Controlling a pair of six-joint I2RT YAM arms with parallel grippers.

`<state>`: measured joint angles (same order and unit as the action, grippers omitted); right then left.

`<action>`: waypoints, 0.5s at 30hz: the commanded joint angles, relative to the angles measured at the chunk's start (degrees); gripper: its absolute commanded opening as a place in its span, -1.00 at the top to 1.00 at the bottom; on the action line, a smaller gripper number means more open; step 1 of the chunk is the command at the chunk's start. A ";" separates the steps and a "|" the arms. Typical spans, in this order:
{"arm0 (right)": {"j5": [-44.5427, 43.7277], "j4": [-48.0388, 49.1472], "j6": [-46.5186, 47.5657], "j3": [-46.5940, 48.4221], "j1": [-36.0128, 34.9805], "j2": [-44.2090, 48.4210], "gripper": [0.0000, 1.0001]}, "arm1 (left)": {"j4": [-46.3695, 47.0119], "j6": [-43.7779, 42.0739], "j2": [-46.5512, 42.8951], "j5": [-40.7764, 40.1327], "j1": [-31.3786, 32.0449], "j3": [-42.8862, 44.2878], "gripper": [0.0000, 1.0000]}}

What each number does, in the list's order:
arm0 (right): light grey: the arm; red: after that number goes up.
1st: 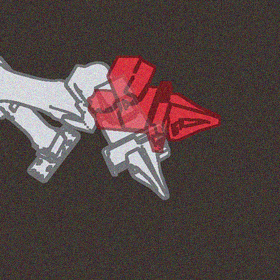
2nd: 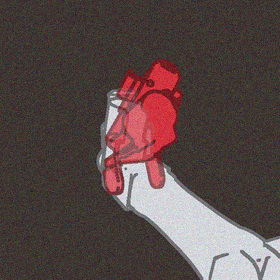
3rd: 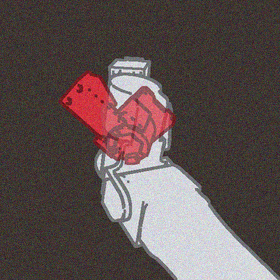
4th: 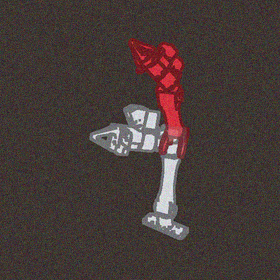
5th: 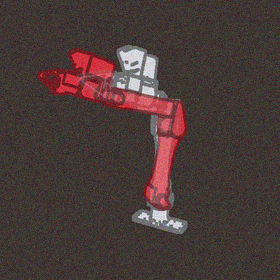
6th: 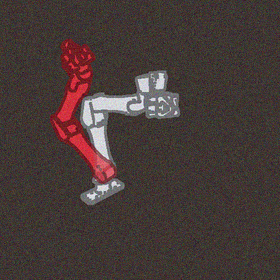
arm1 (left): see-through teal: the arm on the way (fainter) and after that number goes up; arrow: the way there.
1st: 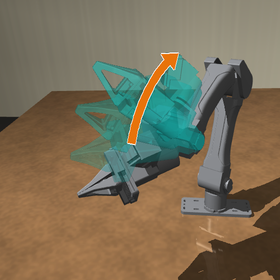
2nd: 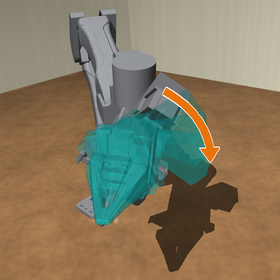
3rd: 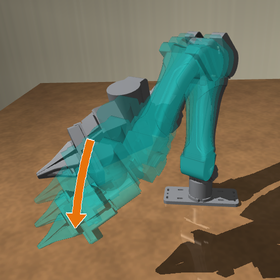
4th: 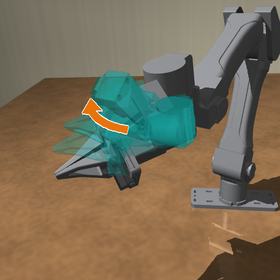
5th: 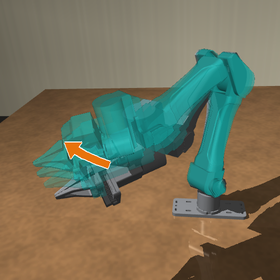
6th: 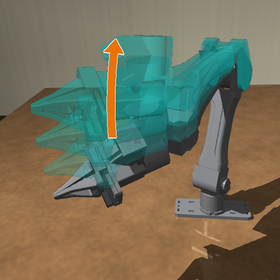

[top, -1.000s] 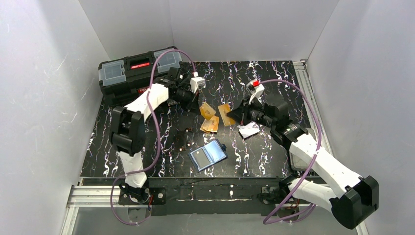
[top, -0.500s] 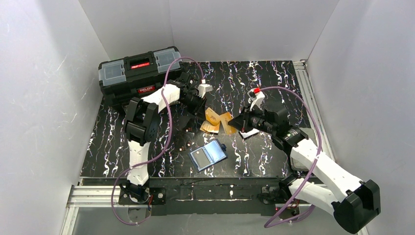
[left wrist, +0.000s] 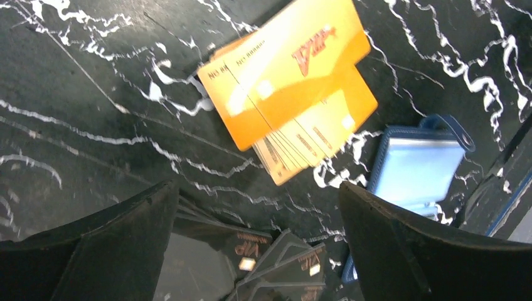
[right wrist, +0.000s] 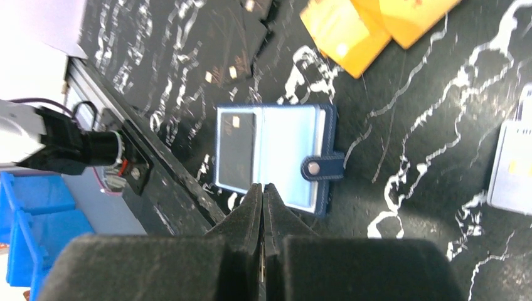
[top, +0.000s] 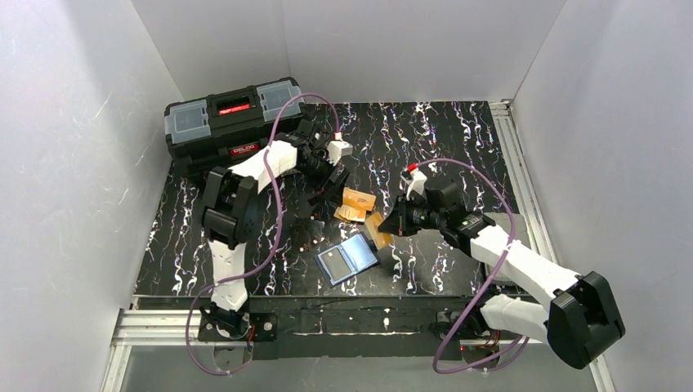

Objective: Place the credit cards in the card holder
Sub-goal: Place the credit card at the center of the board.

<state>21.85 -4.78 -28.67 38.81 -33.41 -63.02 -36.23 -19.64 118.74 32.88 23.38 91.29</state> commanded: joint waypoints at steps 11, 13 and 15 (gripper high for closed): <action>-6.98 0.26 3.25 -1.24 -5.40 -6.30 0.97 | -11.49 -25.13 -35.81 1.43 2.32 -21.56 -0.97; -7.69 -0.02 3.88 -0.90 -5.87 -7.53 0.97 | -10.94 -28.58 -39.22 1.58 3.50 -26.28 -0.97; -8.62 -0.61 4.26 -0.43 -6.28 -8.69 0.97 | -9.85 -31.53 -42.14 0.65 5.21 -30.80 -0.97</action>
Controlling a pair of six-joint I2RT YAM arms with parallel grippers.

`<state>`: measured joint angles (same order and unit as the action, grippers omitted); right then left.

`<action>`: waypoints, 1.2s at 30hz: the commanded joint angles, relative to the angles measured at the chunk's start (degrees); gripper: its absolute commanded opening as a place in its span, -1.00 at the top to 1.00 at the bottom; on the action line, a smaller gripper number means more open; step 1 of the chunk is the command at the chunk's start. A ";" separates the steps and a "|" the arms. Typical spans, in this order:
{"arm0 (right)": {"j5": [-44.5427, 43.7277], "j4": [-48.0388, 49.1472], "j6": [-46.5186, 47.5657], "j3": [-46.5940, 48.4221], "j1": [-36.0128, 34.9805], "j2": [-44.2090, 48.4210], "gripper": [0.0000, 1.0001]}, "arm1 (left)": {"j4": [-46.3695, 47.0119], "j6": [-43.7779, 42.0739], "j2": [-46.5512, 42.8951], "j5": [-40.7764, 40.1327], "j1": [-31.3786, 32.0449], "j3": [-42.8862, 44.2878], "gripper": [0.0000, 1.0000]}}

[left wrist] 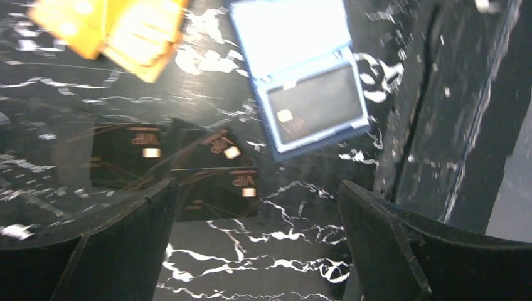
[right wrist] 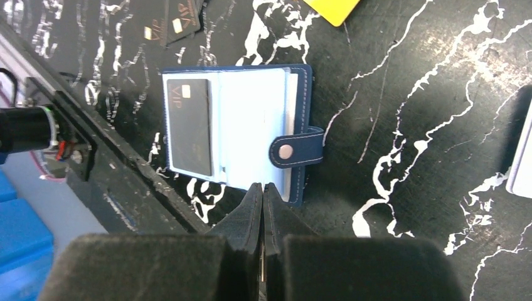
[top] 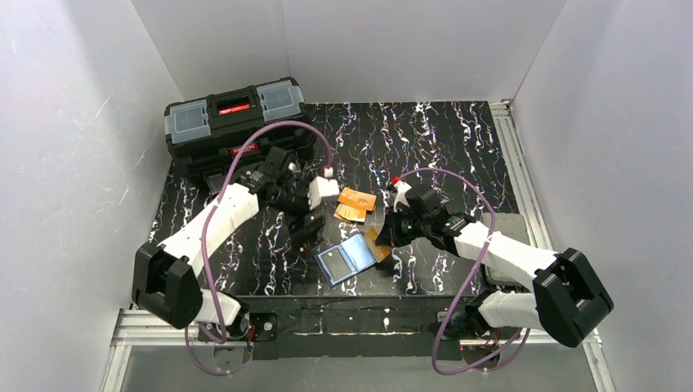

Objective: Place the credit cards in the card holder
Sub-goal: Place the credit card at the center of the board, then insert the credit card into the card holder.

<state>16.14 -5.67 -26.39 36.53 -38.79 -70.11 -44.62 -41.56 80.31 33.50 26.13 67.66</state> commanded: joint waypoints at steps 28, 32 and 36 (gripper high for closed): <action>-0.48 -0.46 2.22 2.81 -1.86 -6.64 0.97 | 18.55 -19.83 -0.41 -3.61 11.17 -22.37 -0.97; -0.07 -0.37 2.05 2.89 -2.15 -6.84 0.97 | 19.43 -21.01 0.04 -3.83 11.69 -23.08 -0.95; 0.34 -0.40 2.09 2.86 -2.26 -7.15 0.97 | 20.58 -22.60 0.28 -4.63 12.21 -24.30 -0.93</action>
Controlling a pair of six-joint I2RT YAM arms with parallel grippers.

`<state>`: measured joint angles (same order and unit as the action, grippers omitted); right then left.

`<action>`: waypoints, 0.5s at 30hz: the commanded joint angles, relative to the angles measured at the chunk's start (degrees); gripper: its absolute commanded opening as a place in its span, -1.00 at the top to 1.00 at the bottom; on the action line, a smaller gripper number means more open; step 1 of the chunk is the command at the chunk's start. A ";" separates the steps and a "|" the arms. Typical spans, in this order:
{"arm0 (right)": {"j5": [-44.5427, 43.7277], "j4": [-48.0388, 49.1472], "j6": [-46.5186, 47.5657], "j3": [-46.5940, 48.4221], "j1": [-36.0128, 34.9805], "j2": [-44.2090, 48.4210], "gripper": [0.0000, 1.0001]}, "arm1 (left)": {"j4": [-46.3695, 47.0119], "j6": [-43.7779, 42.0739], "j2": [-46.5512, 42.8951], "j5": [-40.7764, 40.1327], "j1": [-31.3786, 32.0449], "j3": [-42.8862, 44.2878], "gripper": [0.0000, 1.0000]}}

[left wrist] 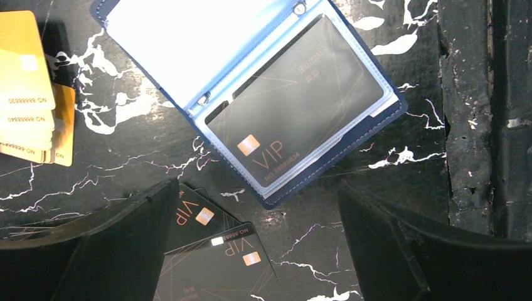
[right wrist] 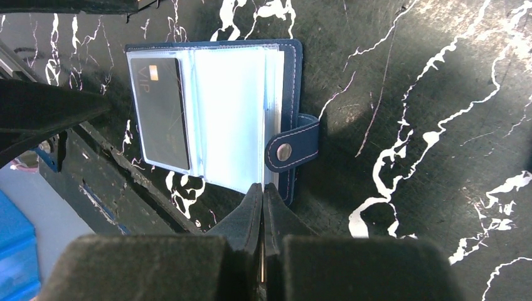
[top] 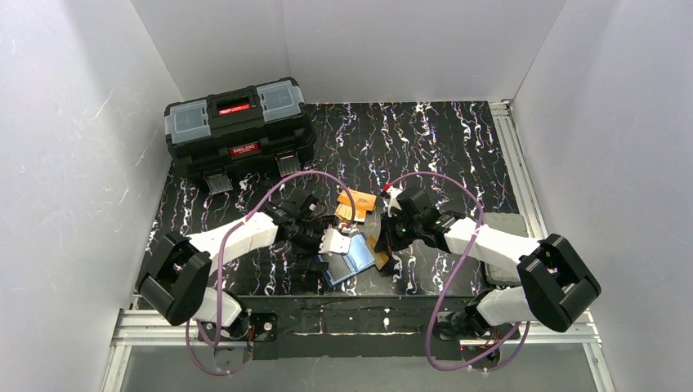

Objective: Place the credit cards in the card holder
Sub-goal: Insert the credit card into the card holder.

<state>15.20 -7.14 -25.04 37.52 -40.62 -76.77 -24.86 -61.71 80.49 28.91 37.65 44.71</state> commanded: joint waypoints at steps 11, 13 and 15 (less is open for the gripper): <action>7.58 5.64 0.33 0.70 -0.69 3.70 0.97 | 2.25 -2.63 -0.33 -1.03 1.08 -2.17 -0.93; 9.06 6.25 0.48 1.07 -0.87 3.70 0.97 | 2.51 -2.42 -0.64 -1.35 1.02 -2.37 -0.93; 10.19 6.60 0.49 1.43 -1.14 3.46 0.97 | 2.80 -2.36 -1.08 -1.79 1.10 -2.55 -0.93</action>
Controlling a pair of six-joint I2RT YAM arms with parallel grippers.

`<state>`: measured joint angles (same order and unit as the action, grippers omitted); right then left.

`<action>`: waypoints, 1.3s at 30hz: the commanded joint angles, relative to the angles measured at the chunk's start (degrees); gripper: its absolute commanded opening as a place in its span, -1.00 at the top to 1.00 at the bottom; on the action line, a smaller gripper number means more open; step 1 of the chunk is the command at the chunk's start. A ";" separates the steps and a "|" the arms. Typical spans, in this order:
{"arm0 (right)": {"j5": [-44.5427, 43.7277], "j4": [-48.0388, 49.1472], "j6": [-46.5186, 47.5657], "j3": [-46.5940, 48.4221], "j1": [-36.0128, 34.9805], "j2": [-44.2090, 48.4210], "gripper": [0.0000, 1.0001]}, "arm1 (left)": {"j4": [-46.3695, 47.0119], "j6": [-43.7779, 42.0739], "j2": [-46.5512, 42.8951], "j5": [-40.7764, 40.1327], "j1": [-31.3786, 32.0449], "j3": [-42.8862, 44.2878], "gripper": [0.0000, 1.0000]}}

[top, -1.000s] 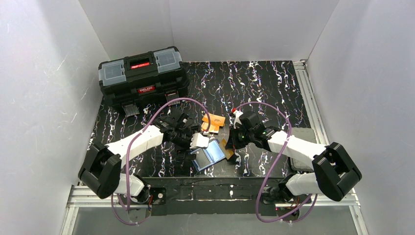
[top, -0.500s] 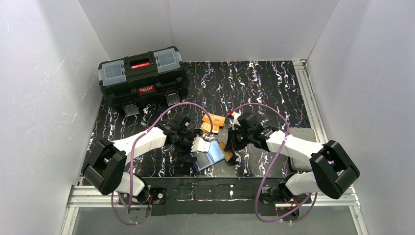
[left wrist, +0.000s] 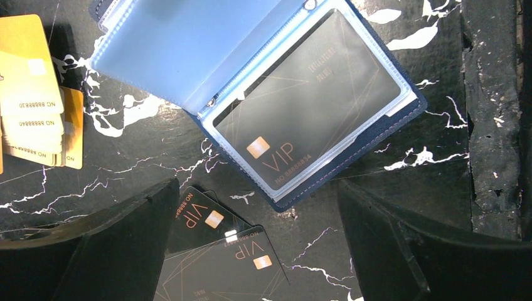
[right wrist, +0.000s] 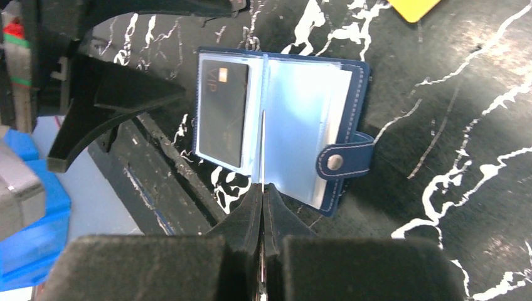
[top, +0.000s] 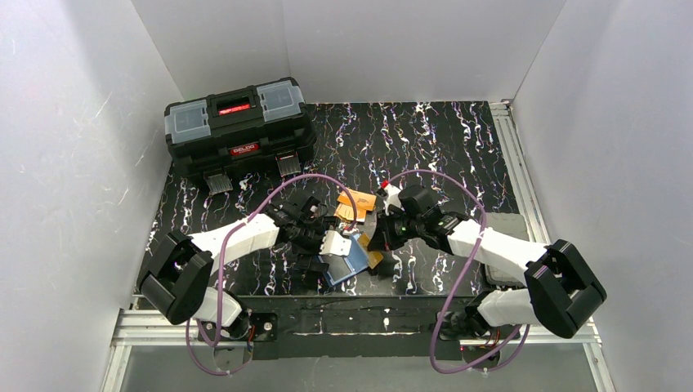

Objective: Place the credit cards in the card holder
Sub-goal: Insert the credit card into the card holder.

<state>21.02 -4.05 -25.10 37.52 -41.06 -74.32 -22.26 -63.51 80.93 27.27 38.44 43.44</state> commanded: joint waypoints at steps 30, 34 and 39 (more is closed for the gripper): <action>7.68 4.14 1.24 11.85 -3.59 -19.89 0.97 | 3.53 5.66 -6.74 1.35 -2.14 -1.73 -0.63; 8.09 4.14 1.11 11.54 -3.68 -20.33 0.97 | 5.00 5.93 -4.83 4.01 -2.22 -1.45 -0.48; 8.28 4.14 0.88 11.79 -3.68 -20.32 0.97 | 6.78 4.05 -2.10 7.41 -1.63 -1.73 -0.28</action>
<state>28.71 0.05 -25.06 47.31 -44.38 -94.08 -17.12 -58.24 77.30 29.36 36.51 41.17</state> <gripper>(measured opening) 0.031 0.670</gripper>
